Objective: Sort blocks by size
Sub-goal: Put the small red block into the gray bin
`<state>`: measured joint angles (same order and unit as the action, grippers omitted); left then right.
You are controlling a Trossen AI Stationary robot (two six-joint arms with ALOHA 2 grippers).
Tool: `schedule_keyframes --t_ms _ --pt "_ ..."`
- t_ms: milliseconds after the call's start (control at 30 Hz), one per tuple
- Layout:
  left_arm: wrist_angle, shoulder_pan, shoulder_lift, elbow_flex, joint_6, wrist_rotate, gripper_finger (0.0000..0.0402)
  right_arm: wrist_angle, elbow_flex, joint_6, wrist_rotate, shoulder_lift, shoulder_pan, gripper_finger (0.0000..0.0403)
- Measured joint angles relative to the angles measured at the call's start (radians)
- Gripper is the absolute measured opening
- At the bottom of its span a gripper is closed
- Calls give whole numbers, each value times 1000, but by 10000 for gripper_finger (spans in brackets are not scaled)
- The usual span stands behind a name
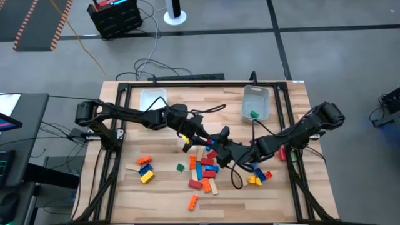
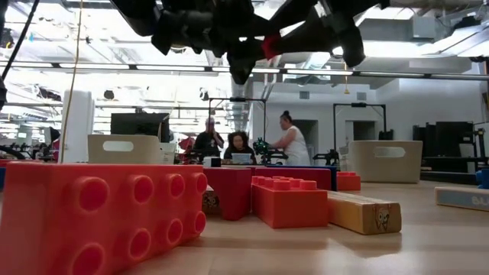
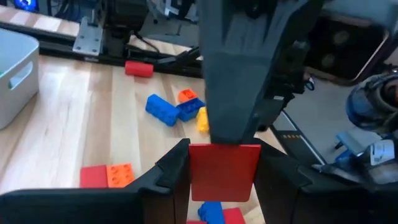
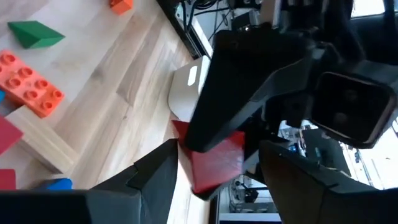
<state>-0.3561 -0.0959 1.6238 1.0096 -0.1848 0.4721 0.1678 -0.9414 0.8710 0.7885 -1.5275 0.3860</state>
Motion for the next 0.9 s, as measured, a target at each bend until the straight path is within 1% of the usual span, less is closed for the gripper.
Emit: schedule_keyframes --t_ms 367,467,567,800,900 --pt "-32 22 0 0 1 0 127 17 -1 -14 -112 0 -30 256" --pt "-43 24 0 0 1 1 127 38 -1 -16 -120 -1 -36 252" --pt "-59 25 0 0 0 1 127 54 -1 -16 -137 -1 -36 233" --pt "-51 24 0 0 -13 3 139 46 -1 -20 -138 -1 -35 160" --pt "-55 24 0 0 -25 3 157 47 -1 -31 -137 -1 -31 150"
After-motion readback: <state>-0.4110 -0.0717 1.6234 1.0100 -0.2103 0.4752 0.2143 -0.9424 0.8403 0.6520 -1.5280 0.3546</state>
